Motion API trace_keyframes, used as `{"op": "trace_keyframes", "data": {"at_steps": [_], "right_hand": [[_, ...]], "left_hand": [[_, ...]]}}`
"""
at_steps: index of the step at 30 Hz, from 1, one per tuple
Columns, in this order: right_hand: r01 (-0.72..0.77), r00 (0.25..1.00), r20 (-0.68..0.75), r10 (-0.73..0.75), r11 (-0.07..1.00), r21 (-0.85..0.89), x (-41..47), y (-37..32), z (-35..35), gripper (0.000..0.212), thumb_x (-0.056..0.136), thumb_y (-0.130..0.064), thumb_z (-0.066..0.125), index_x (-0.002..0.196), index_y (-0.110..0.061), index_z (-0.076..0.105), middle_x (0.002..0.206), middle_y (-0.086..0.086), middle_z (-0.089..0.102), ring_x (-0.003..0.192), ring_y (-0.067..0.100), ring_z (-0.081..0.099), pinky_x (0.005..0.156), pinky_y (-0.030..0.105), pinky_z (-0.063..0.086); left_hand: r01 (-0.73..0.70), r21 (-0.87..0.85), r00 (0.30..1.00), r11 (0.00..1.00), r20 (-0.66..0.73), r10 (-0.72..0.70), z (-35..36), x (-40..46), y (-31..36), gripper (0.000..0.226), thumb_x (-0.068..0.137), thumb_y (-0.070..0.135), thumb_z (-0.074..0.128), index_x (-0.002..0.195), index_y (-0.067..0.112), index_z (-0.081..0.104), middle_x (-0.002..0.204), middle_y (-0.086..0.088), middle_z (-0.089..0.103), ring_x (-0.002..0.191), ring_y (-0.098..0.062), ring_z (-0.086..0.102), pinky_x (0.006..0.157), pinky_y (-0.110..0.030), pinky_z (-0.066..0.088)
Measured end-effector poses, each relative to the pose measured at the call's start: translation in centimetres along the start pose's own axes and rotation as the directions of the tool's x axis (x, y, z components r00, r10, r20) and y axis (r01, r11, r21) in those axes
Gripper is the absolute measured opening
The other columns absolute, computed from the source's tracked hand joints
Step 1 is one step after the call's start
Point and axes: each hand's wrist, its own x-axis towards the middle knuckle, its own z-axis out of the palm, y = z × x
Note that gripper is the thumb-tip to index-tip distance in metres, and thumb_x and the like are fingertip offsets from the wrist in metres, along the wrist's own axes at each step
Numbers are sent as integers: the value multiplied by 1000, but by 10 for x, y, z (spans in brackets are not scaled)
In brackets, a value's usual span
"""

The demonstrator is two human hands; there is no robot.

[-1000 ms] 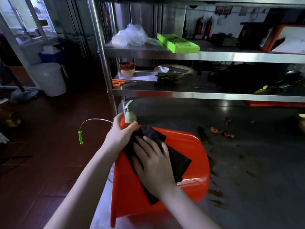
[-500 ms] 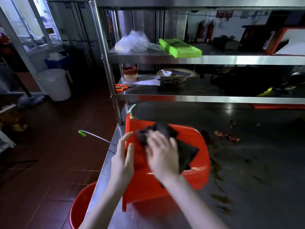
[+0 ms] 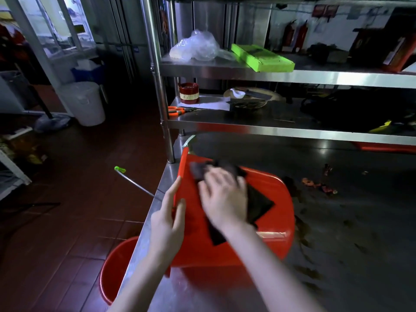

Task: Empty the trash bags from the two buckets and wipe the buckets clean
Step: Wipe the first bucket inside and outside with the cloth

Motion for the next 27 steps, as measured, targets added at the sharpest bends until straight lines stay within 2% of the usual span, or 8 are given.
{"op": "trace_keyframes", "data": {"at_steps": [3, 6, 9, 11, 15, 18, 23, 27], "right_hand": [[160, 986, 26, -162, 985, 64, -10, -16, 3, 40, 93, -40, 41, 121, -25, 64, 134, -8, 59, 127, 12, 50, 102, 45, 36], [-142, 990, -31, 141, 988, -66, -6, 48, -10, 35, 92, -41, 39, 102, -22, 67, 115, 0, 68, 112, 23, 61, 94, 45, 43], [-591, 760, 220, 611, 791, -159, 23, 107, -37, 33, 96, -42, 35, 112, -24, 58, 124, 9, 61, 115, 33, 55, 94, 43, 41], [-674, 614, 371, 696, 708, -212, 45, 106, -43, 40, 97, -44, 30, 129, -33, 51, 138, 7, 53, 125, 32, 48, 102, 44, 34], [-357, 820, 445, 361, 929, -96, 73, 24, -10, 36, 97, -44, 30, 122, -32, 53, 135, 3, 56, 124, 29, 51, 100, 44, 33], [-66, 953, 300, 50, 997, 44, 55, -37, 10, 29, 97, -41, 37, 112, -26, 57, 130, -5, 59, 124, 22, 50, 100, 45, 32], [78, 997, 25, -80, 996, 45, 11, -25, 14, 37, 95, -42, 40, 112, -23, 66, 130, -4, 62, 127, 14, 51, 104, 51, 37], [118, 992, -40, -117, 993, 24, -11, -32, 13, 32, 94, -38, 46, 109, -21, 68, 130, -1, 62, 126, 18, 53, 103, 53, 37]], "left_hand": [[8, -5, 1000, 1000, -21, -8, -6, 3, -7, 48, 96, 23, 50, 137, 47, 48, 70, 1, 67, 42, -9, 43, 48, -26, 42], [19, -50, 1000, 999, -11, -19, -10, -10, -12, 49, 95, 25, 46, 133, 56, 45, 48, 0, 47, 39, -7, 37, 41, -21, 38], [-8, -63, 1000, 998, -4, 8, -13, -23, -13, 50, 93, 22, 45, 130, 56, 45, 45, 3, 41, 37, -2, 31, 41, -15, 30], [-11, -71, 1000, 997, -1, 11, -15, -29, -14, 51, 91, 21, 44, 130, 54, 45, 45, 4, 39, 37, -1, 29, 41, -14, 28], [26, -61, 999, 998, 23, -24, -16, -22, -16, 51, 91, 23, 42, 130, 55, 43, 43, 4, 38, 37, -3, 30, 42, -17, 28], [57, -8, 997, 998, 43, -56, -20, -13, -12, 49, 95, 25, 41, 133, 56, 41, 43, 3, 41, 37, -4, 32, 42, -20, 30], [175, 439, 959, 882, 128, -254, -57, -2, 6, 42, 94, 53, 45, 133, 65, 33, 66, 4, 67, 63, -11, 65, 60, -34, 52], [322, 662, 946, 677, -255, -200, -94, 9, 42, 31, 90, 54, 51, 116, 40, 61, 88, -13, 70, 88, -41, 65, 70, -37, 47]]}}
